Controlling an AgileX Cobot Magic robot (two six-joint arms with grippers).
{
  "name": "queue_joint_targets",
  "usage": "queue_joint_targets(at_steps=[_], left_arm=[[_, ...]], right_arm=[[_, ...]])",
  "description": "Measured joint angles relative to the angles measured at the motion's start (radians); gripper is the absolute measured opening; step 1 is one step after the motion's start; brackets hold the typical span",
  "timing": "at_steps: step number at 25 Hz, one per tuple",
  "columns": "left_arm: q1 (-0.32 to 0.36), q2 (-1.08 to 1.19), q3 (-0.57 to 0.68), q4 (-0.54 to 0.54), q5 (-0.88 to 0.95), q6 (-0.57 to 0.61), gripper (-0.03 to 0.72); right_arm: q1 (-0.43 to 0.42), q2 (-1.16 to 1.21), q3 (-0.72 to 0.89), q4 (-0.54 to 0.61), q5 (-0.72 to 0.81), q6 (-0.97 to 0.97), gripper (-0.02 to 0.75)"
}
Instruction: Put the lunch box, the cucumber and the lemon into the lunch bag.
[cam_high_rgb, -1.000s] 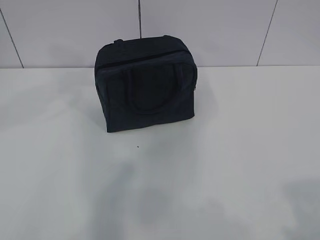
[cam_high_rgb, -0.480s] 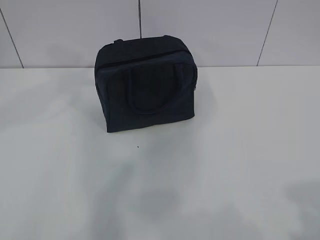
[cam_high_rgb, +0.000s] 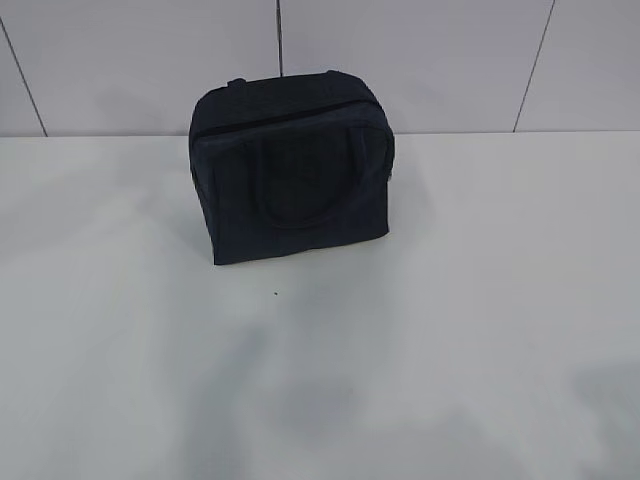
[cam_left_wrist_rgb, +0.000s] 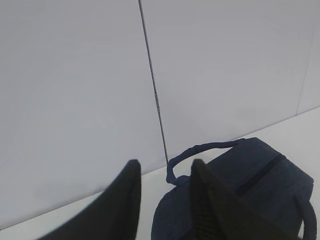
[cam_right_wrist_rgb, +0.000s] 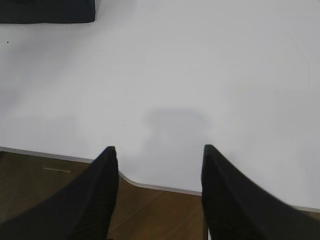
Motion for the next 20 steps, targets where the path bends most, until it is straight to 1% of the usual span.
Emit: queue_joint_targets(at_steps=[10, 14, 20], left_arm=[[0.0, 0.0, 0.0, 0.0, 0.053, 0.0, 0.241], [0.0, 0.0, 0.0, 0.0, 0.116, 0.0, 0.241], [0.0, -0.019, 0.0, 0.0, 0.15, 0.09, 0.241]], right_arm=[[0.0, 0.0, 0.0, 0.0, 0.0, 0.0, 0.411], [0.0, 0.0, 0.0, 0.0, 0.0, 0.0, 0.411], [0.0, 0.0, 0.0, 0.0, 0.0, 0.0, 0.411]])
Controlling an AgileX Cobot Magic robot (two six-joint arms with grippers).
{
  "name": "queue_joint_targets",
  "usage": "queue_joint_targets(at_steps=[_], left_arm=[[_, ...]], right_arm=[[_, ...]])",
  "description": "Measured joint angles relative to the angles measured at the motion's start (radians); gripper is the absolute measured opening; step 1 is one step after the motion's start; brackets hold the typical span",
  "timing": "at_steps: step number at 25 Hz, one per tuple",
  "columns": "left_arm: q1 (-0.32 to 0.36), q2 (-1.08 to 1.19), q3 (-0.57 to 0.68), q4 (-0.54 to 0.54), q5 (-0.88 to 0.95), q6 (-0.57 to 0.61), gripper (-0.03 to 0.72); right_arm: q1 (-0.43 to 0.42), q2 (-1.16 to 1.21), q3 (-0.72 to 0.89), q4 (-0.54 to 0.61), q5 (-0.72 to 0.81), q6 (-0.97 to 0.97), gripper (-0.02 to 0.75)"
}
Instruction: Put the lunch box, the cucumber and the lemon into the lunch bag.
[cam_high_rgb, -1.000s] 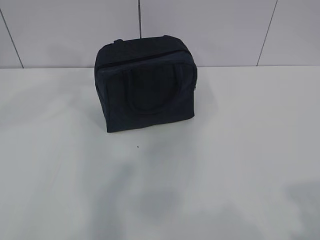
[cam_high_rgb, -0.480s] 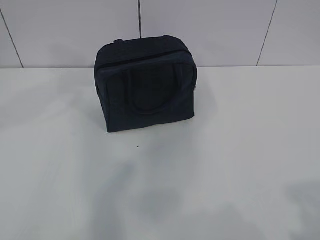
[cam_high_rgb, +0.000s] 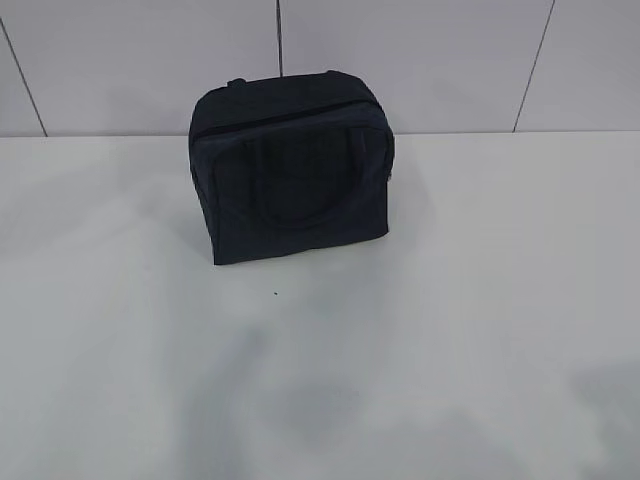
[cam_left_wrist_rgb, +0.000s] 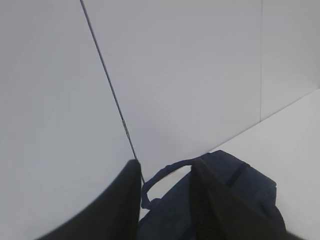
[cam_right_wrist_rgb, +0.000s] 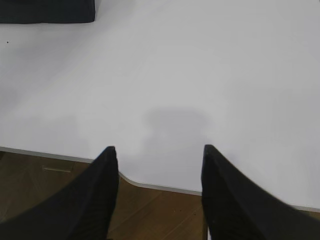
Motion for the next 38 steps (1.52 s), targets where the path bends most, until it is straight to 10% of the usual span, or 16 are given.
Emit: queue_joint_targets(at_steps=[5, 11, 27, 38], left_arm=[[0.0, -0.034, 0.0, 0.021, -0.002, -0.011, 0.241], [0.0, -0.034, 0.0, 0.491, 0.212, -0.529, 0.241], [0.102, -0.076, 0.117, 1.115, 0.611, -0.877, 0.241], [0.115, -0.246, 0.12, 1.606, 0.77, -1.414, 0.283]], right_arm=[[0.0, 0.0, 0.0, 0.0, 0.0, 0.0, 0.411], [0.0, 0.0, 0.0, 0.0, 0.0, 0.0, 0.411], [0.0, 0.0, 0.0, 0.0, 0.0, -0.002, 0.411], [0.0, 0.0, 0.0, 0.0, 0.0, -0.002, 0.411]])
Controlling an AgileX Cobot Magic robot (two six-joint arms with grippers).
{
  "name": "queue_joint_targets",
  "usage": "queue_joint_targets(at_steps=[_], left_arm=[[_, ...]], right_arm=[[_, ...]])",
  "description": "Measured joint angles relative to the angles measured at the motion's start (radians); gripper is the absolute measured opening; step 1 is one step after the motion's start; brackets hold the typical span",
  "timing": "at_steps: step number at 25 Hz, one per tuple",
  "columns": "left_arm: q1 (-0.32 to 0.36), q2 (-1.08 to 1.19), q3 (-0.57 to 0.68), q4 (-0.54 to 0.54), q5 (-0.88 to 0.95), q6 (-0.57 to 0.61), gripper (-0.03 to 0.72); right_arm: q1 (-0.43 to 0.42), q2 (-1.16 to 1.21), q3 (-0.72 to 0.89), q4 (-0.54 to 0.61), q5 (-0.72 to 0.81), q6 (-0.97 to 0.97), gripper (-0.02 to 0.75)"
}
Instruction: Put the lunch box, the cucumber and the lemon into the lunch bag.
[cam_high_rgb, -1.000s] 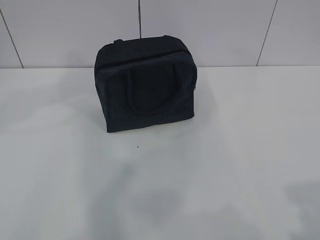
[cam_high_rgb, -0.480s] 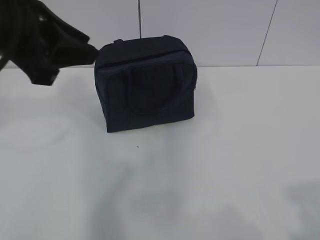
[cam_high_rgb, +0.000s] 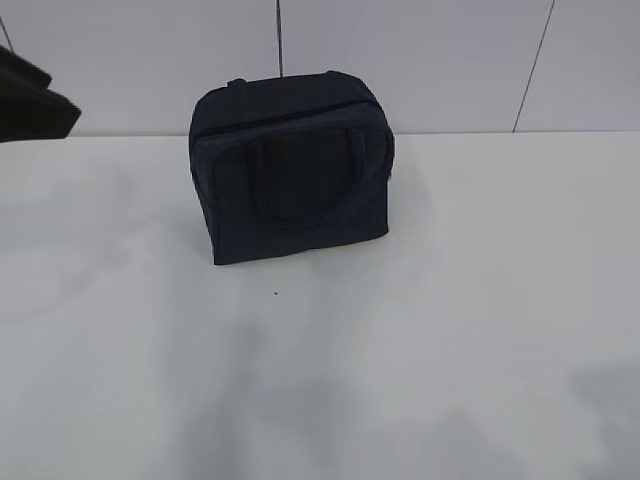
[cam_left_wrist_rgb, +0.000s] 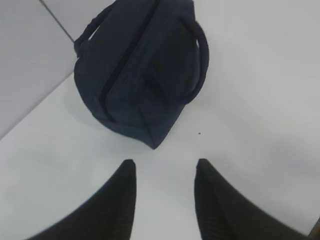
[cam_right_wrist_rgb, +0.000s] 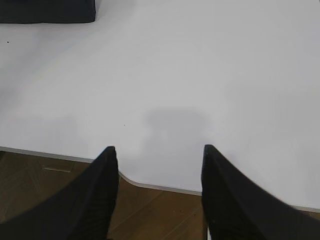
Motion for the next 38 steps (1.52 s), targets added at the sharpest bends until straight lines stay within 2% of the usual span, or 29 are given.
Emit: queue_joint_targets(at_steps=[4, 8, 16, 21, 26, 31, 38], left_arm=[[0.002, -0.045, 0.062, 0.098, 0.048, -0.107, 0.303], [0.004, -0.155, 0.162, 0.11, 0.05, -0.148, 0.31], [0.004, -0.43, 0.343, 0.149, 0.119, -0.321, 0.311], [0.004, -0.549, 0.373, 0.22, 0.213, -0.445, 0.311], [0.004, -0.6, 0.377, 0.234, 0.264, -0.537, 0.311], [0.004, -0.654, 0.379, 0.312, 0.306, -0.639, 0.312], [0.004, -0.777, 0.457, 0.339, 0.356, -0.71, 0.311]], right_arm=[[0.0, 0.0, 0.0, 0.0, 0.0, 0.0, 0.411], [0.0, 0.0, 0.0, 0.0, 0.0, 0.0, 0.411], [0.0, 0.0, 0.0, 0.0, 0.0, 0.0, 0.411], [0.0, 0.0, 0.0, 0.0, 0.0, 0.0, 0.411], [0.0, 0.0, 0.0, 0.0, 0.0, 0.0, 0.411], [0.0, 0.0, 0.0, 0.0, 0.002, 0.0, 0.411], [0.0, 0.0, 0.0, 0.0, 0.0, 0.0, 0.411]])
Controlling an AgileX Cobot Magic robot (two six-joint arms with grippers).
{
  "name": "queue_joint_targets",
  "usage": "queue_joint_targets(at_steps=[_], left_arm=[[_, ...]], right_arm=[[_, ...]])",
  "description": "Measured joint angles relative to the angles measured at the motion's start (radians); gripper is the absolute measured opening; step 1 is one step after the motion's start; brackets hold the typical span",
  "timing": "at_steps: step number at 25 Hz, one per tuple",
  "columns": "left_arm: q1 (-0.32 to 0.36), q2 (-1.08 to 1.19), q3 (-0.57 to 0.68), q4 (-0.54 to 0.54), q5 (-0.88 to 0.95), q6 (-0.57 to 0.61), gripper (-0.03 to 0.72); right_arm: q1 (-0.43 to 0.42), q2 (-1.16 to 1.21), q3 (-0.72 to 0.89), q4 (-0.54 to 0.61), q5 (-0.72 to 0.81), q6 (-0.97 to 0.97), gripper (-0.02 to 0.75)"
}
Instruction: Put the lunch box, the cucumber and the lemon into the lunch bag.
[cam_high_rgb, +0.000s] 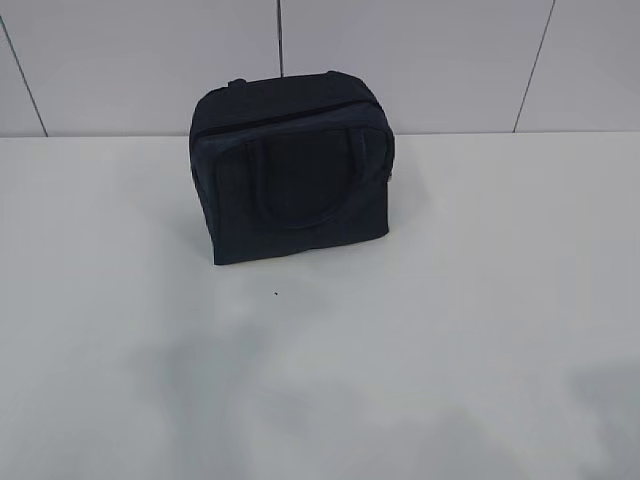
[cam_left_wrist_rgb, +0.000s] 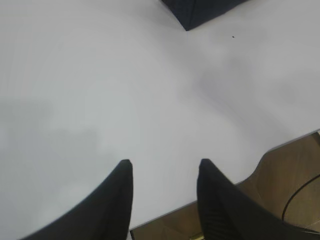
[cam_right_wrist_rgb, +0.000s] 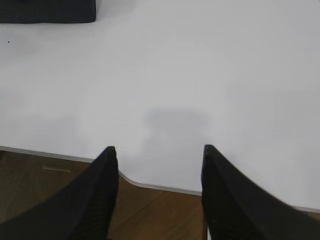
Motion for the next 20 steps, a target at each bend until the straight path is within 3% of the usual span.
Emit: queue_joint_targets(at_steps=[20], left_arm=[[0.0, -0.266, 0.025, 0.039, 0.109, -0.072, 0.311]], right_arm=[[0.0, 0.0, 0.0, 0.0, 0.0, 0.0, 0.411]])
